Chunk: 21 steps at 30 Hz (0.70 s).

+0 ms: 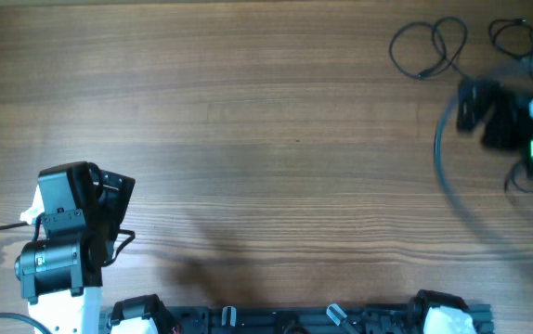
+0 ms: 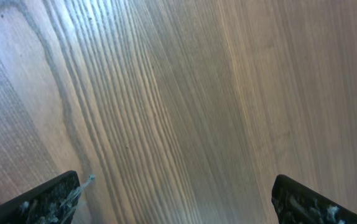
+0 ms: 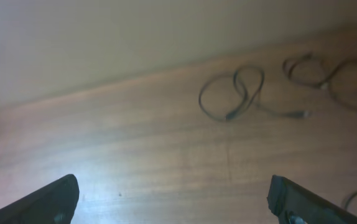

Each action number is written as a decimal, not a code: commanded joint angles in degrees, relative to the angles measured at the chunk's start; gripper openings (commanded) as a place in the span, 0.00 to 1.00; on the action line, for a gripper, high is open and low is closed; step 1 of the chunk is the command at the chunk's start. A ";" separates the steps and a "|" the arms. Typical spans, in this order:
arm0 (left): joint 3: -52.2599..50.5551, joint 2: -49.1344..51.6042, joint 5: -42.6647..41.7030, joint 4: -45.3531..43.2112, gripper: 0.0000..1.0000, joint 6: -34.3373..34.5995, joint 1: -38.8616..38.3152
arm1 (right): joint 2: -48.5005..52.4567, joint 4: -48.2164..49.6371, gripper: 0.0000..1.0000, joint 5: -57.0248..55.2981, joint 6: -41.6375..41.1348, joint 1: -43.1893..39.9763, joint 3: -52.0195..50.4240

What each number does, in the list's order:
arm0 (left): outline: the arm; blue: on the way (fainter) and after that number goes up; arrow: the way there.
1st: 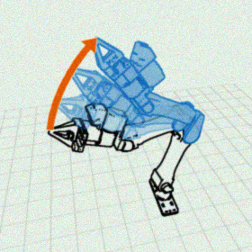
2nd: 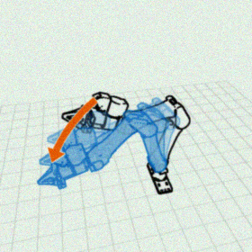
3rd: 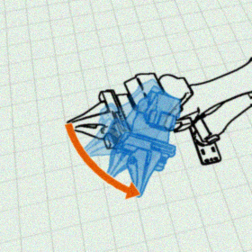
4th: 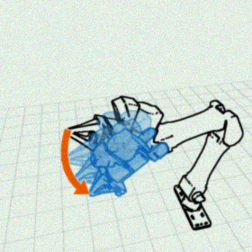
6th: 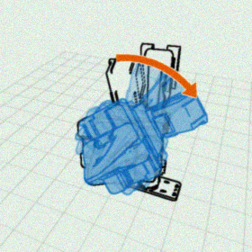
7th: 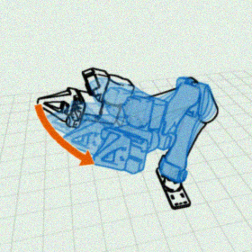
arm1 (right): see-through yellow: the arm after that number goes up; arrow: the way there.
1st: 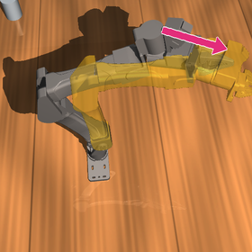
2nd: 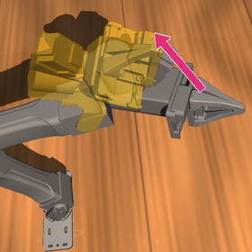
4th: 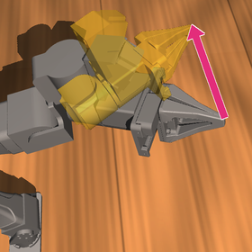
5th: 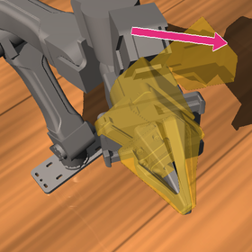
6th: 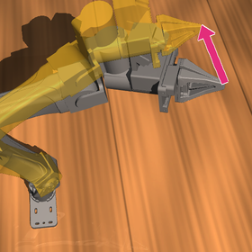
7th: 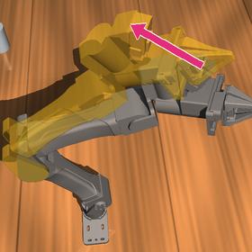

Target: Untangle cables

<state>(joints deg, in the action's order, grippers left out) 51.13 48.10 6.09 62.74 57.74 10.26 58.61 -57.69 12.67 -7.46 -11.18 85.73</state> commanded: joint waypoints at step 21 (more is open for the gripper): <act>0.63 -0.09 -0.02 -0.09 1.00 -0.68 0.42 | -35.19 -21.57 1.00 -9.29 -4.04 0.37 -14.14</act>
<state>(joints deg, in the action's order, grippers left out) 51.13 48.10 6.11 62.76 57.74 10.26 24.03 -77.62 4.86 -11.05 -11.03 71.70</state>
